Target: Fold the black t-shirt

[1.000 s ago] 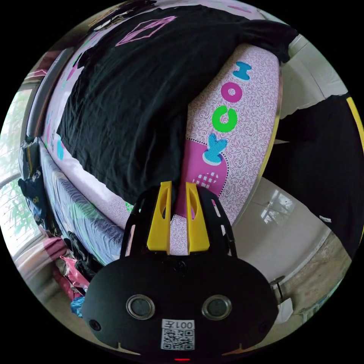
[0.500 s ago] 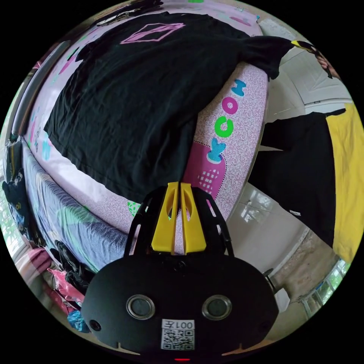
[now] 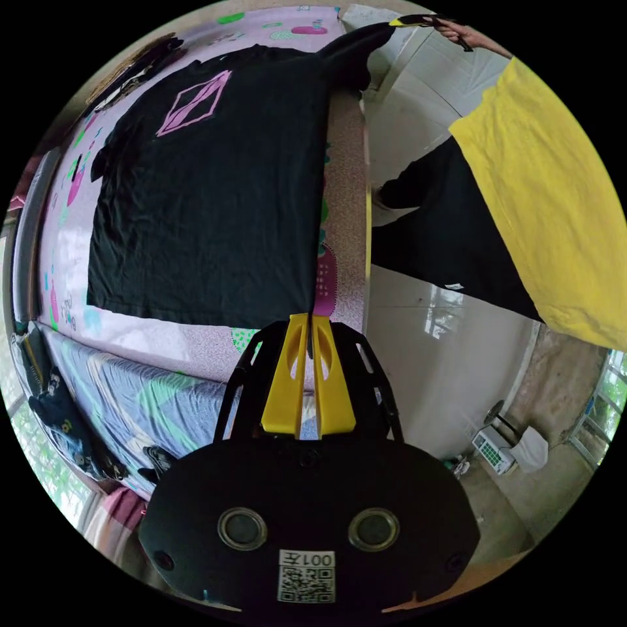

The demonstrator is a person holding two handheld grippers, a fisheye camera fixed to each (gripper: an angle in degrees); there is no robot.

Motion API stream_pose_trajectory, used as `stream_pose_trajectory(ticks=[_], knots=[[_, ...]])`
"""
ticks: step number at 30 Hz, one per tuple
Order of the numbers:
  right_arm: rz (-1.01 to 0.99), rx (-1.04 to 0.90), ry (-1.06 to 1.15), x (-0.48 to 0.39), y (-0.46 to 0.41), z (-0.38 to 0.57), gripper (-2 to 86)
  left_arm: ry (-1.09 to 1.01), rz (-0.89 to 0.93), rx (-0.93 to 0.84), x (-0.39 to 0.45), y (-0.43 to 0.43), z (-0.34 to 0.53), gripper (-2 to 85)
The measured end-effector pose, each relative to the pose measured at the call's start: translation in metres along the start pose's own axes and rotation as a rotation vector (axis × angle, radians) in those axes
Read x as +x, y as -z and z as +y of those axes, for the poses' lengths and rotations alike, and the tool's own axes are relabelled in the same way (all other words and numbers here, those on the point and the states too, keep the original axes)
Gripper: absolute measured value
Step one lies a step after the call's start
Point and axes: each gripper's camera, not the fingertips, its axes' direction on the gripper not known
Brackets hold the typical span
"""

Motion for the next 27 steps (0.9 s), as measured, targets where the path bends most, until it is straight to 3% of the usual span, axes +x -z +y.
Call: stream_pose_trajectory(ticks=[3, 8, 13, 19, 27], knots=[[-0.033, -0.073, -0.112, 0.015, -0.019, 0.009, 0.4, -0.009, 0.082, -0.022, 0.002, -0.011, -0.010, -1.6], [-0.031, -0.023, -0.171, 0.012, -0.022, 0.014, 0.5, -0.113, 0.111, -0.132, 0.024, -0.030, -0.018, -1.5], [-0.003, -0.020, -0.194, 0.006, -0.017, 0.007, 0.2, -0.071, 0.140, -0.144, 0.025, -0.027, -0.007, -1.4], [-0.012, 0.064, -0.310, 0.015, -0.003, 0.020, 0.0, 0.041, 0.161, -0.083, 0.014, -0.009, 0.004, -1.5], [-0.060, 0.046, -0.203, -0.031, -0.032, -0.003, 0.1, 0.205, 0.203, 0.073, -0.003, 0.014, 0.000, -1.5]])
